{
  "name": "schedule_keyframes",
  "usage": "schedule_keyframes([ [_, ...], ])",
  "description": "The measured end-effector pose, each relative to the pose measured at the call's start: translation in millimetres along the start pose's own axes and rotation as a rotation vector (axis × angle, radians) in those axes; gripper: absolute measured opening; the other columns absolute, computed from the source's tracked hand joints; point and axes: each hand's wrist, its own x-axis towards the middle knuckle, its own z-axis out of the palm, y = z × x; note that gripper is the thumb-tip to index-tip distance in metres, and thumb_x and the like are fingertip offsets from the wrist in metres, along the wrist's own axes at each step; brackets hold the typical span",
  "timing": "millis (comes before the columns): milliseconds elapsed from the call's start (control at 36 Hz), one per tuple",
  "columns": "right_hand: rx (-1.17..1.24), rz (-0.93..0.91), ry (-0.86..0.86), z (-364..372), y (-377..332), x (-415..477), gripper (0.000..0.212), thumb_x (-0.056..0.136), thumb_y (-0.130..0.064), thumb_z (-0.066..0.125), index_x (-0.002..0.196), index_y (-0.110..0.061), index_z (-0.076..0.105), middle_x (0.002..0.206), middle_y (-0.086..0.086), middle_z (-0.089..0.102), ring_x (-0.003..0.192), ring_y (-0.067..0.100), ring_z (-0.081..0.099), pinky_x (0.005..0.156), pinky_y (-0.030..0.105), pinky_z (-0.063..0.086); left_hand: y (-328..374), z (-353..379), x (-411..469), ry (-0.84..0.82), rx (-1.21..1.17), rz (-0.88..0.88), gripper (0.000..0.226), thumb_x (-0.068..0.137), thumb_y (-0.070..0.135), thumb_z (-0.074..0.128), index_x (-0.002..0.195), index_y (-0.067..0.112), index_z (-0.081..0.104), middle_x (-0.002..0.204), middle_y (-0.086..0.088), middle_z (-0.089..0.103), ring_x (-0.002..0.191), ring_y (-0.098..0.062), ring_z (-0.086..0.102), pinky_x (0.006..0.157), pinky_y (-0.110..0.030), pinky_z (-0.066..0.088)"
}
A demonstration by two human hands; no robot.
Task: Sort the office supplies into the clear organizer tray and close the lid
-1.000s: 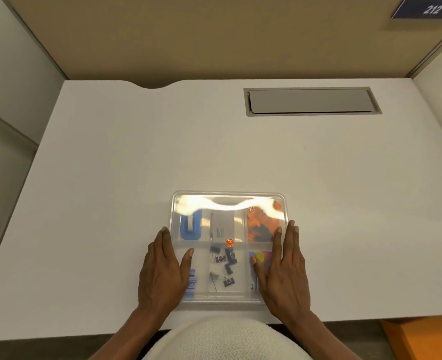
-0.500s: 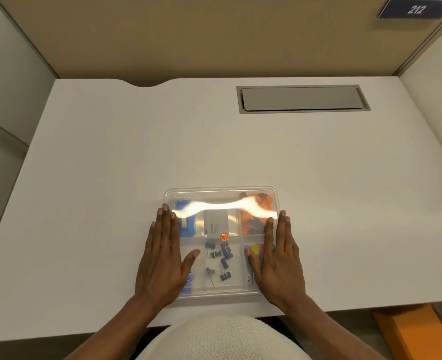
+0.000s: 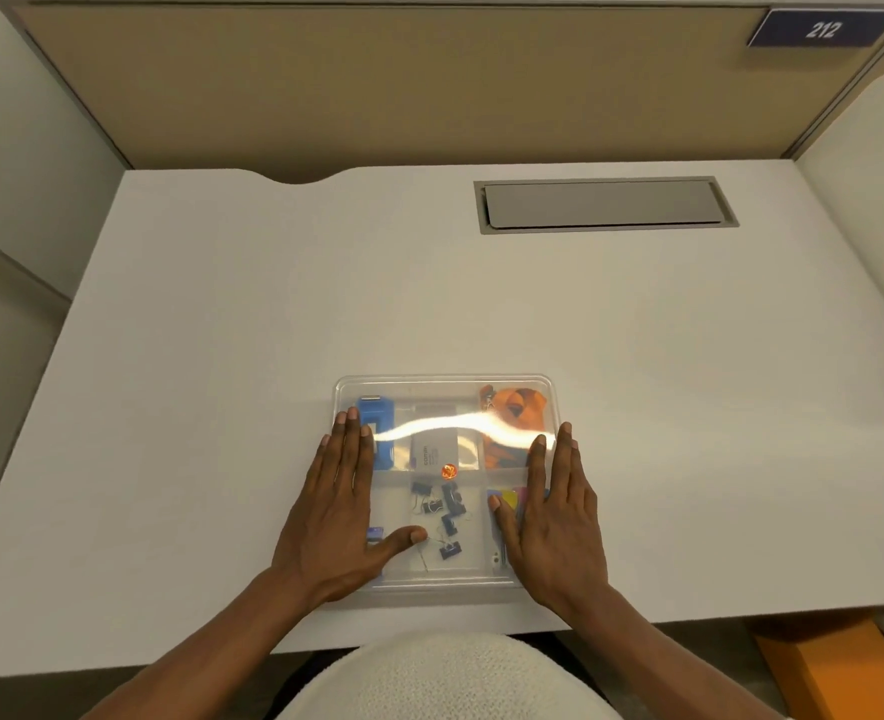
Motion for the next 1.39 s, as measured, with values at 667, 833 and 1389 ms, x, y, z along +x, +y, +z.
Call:
schedule_keyframes([
  [667,-0.129,-0.228,0.037,-10.6,8.7,52.8,0.098,0.097,-0.072,0.039,0.164,-0.012,0.001,0.172,0.013,-0.009,0.159,0.031,-0.009,0.127,0.052,0.018,0.7,-10.0,21.2,0.039,0.043,-0.03,0.149,0.066,0.101,0.045,0.159,0.003,-0.018,0.169,-0.014,-0.027,0.158,-0.029,-0.022,0.13,-0.051,0.01],
  [833,-0.145,-0.234,0.028,-11.1,7.6,52.7,0.098,0.097,-0.073,0.036,0.164,-0.012,0.0,0.172,0.014,-0.01,0.159,0.032,-0.01,0.127,0.053,0.018,1.5,-11.6,21.2,0.021,0.054,-0.035,0.148,0.067,0.101,0.045,0.159,0.005,-0.02,0.168,-0.011,-0.03,0.157,-0.028,-0.025,0.13,-0.051,0.008],
  [1389,0.012,-0.184,0.1,-37.8,0.9,71.8,0.071,0.095,-0.074,0.039,0.138,-0.019,0.05,0.155,0.011,0.04,0.148,0.031,0.034,0.118,0.049,0.035,9.8,-25.3,38.6,-0.024,0.168,-0.148,0.141,0.063,0.107,0.02,0.163,0.012,-0.007,0.169,-0.013,-0.024,0.157,-0.03,-0.024,0.128,-0.053,-0.008],
])
